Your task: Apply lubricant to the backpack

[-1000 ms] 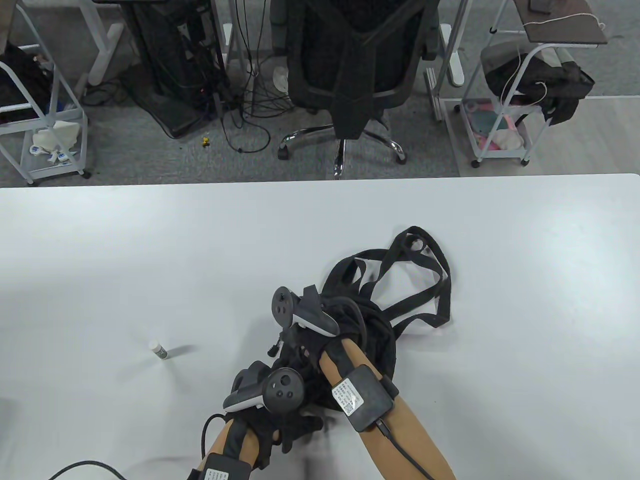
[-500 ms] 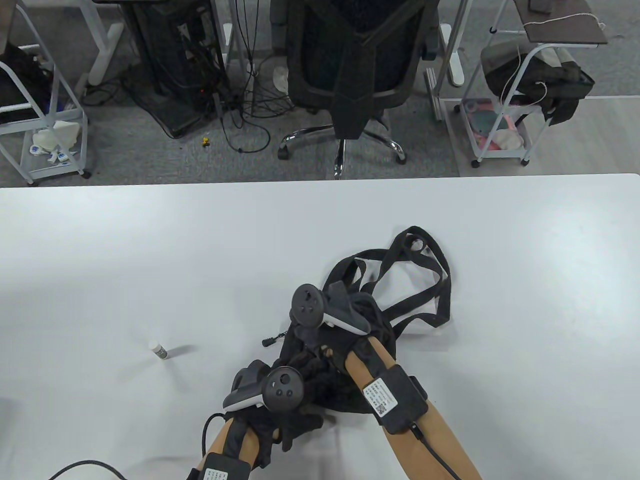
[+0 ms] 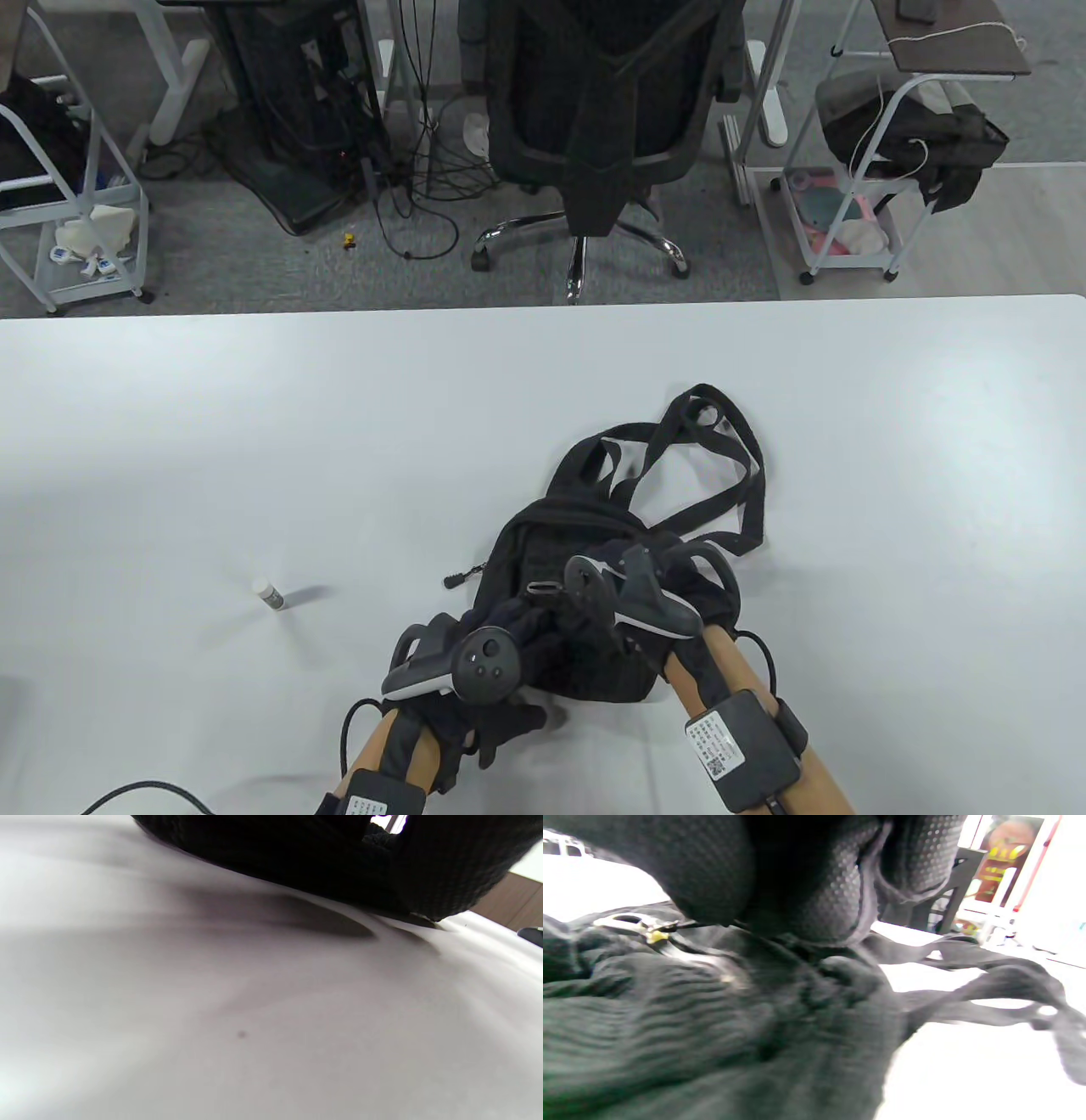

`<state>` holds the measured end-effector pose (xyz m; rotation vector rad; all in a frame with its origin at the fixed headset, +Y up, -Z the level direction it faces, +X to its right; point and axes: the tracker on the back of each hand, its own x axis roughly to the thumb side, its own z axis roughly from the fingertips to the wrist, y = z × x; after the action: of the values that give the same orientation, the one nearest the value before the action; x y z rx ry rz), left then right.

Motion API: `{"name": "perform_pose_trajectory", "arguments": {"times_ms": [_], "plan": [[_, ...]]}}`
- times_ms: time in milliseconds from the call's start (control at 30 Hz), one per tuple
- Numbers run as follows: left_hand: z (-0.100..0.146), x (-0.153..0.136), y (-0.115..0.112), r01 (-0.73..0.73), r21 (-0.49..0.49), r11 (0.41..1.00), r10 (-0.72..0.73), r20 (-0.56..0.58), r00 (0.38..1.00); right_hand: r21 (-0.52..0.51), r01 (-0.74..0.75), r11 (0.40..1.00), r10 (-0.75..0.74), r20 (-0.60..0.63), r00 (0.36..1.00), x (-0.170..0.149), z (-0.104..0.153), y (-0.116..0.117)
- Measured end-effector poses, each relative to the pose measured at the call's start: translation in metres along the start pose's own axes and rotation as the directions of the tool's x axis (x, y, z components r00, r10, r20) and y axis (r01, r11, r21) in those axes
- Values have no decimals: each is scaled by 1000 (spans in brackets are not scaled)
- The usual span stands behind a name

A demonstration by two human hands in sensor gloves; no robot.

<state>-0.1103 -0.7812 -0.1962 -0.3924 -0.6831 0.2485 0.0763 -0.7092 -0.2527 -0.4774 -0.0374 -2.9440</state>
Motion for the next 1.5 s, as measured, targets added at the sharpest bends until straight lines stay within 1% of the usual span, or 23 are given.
{"name": "perform_pose_trajectory", "arguments": {"times_ms": [100, 200, 333, 400, 467, 533, 567, 633, 667, 733, 833, 900, 967, 1033, 1167, 1233, 1333, 1433, 1467, 1500], "plan": [[-1, -2, 1, -51, -4, 999, 51, 5, 999, 10, 36, 999, -35, -45, 998, -17, 6, -2], [-1, -2, 2, -40, -8, 999, 40, 4, 999, 3, 40, 999, -40, -70, 997, -32, 16, -1], [-1, -2, 1, -40, -7, 999, 40, 3, 999, 33, 70, 997, -66, -111, 992, -50, 24, 5], [-2, -2, 1, -36, -8, 999, 36, 1, 999, 34, 101, 994, -97, -111, 989, -54, 29, 7], [-1, -2, 1, -33, -8, 999, 33, 1, 999, 43, 94, 995, -89, -113, 990, -56, 33, 7], [-1, -2, 0, -49, 6, 999, 49, -1, 999, 23, 114, 993, -111, -109, 988, -57, 36, 7], [-2, -3, 0, -56, 16, 998, 57, -1, 998, -5, 137, 991, -136, -106, 985, -59, 37, 7], [-1, -4, 2, -87, 21, 996, 87, 14, 996, -8, 160, 987, -160, -118, 980, -61, 39, 3], [2, -4, 6, -106, 60, 993, 105, 22, 994, -29, 173, 984, -176, -118, 977, -63, 43, -2], [7, -3, 13, -129, 98, 987, 124, 50, 991, -69, 189, 980, -196, -107, 975, -64, 49, -9], [21, -4, 29, -192, 200, 961, 175, 99, 980, -130, 256, 958, -266, -73, 961, -67, 60, -24], [31, -6, 40, -236, 245, 940, 211, 127, 969, -174, 322, 931, -334, -50, 941, -69, 67, -30], [44, -11, 51, -288, 328, 900, 247, 161, 956, -221, 397, 891, -408, -8, 913, -71, 75, -34], [58, -17, 62, -359, 407, 840, 298, 207, 932, -268, 487, 831, -492, 50, 869, -72, 84, -36], [76, -25, 73, -493, 499, 713, 379, 317, 869, -322, 600, 733, -589, 141, 796, -74, 94, -33], [82, -27, 77, -519, 518, 680, 379, 358, 853, -326, 656, 681, -631, 193, 751, -74, 96, -30], [89, -28, 81, -544, 569, 616, 354, 417, 837, -306, 732, 609, -682, 269, 680, -74, 99, -25], [91, -27, 79, -587, 600, 543, 347, 476, 808, -294, 781, 551, -710, 326, 624, -74, 101, -23], [91, -26, 78, -596, 589, 546, 349, 486, 801, -290, 791, 539, -715, 339, 612, -73, 102, -23], [90, -24, 77, -596, 572, 564, 348, 489, 800, -283, 800, 529, -717, 356, 600, -73, 103, -22]]}}
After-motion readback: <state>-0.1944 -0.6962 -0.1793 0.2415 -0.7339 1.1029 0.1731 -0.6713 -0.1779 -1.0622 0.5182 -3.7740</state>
